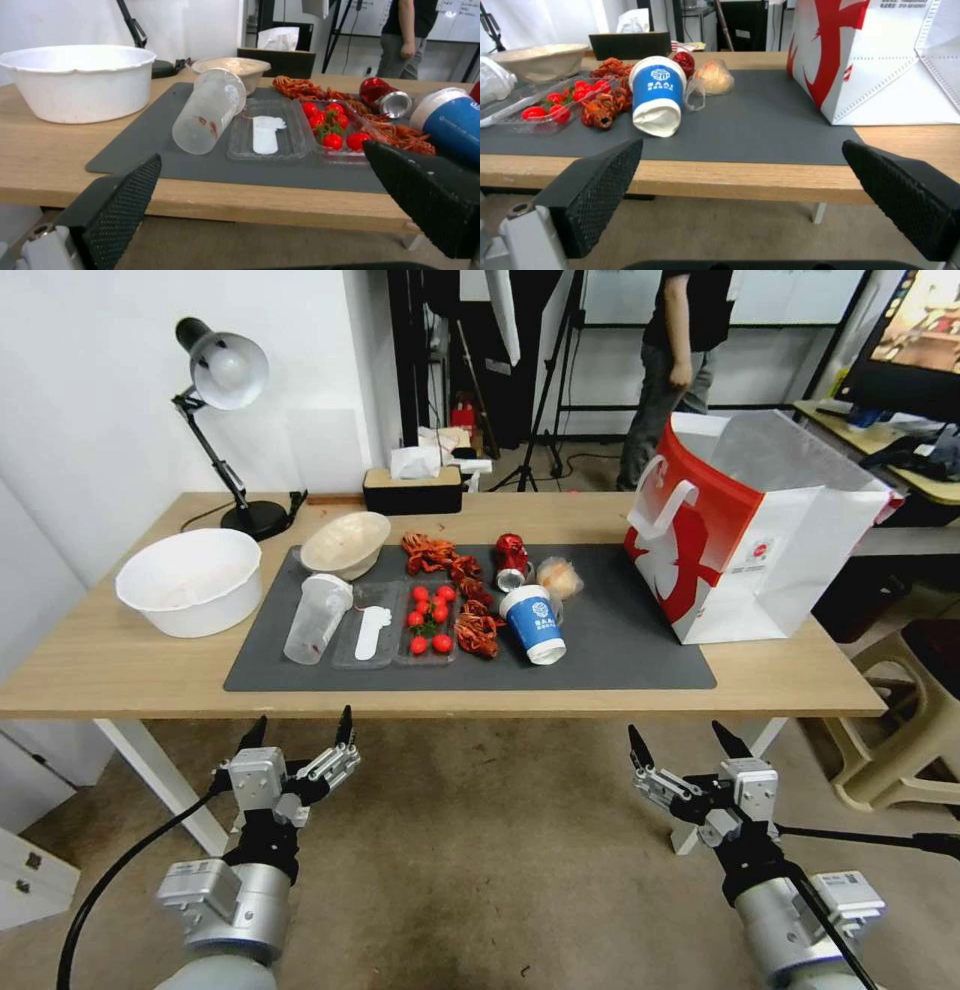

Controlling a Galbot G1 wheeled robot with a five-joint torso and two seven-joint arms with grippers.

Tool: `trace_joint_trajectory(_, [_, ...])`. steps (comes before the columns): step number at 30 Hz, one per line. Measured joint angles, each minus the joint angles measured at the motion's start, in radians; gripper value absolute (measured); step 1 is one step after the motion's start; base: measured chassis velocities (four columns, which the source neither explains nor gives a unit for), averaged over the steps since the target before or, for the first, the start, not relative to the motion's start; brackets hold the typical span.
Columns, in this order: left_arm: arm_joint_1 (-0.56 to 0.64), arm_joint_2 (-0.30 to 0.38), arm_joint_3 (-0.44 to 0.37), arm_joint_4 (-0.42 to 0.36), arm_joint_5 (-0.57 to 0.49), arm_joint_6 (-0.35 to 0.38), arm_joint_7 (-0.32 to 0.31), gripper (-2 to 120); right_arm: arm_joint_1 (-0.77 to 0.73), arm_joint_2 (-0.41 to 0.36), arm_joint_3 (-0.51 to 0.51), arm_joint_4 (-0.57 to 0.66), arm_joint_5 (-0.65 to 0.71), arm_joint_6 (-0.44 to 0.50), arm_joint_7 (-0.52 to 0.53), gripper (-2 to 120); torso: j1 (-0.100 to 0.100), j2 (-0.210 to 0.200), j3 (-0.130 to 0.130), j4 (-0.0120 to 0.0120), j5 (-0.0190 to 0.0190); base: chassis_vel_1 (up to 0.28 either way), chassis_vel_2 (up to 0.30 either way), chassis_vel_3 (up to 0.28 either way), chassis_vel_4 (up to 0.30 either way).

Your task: Pick up the trash from the table and place it into the takeout bag.

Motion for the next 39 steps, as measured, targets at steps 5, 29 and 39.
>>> trace_joint_trajectory(5, [0.0,0.0,0.0,0.006,0.0,-0.006,0.002,100,0.015,-0.02,-0.001,-0.012,0.021,0.003,-0.005,100,0.0,0.0,0.0,0.0,0.0,0.0,0.0,0.0,0.0])
trace_joint_trajectory(29, [0.015,-0.032,-0.048,0.028,0.02,-0.014,0.003,100,0.776,-0.372,-0.369,-0.44,0.45,-0.107,0.188,100,0.0,0.0,0.0,0.0003,-0.0001,0.0,0.0,0.0,0.0])
trace_joint_trajectory(39, [0.037,-0.056,-0.066,0.032,0.026,-0.035,-0.001,100,0.978,-0.333,-0.526,-0.544,0.455,-0.338,0.333,100,0.0,0.0,0.0,0.0,-0.0002,0.0,0.0,0.0,0.0])
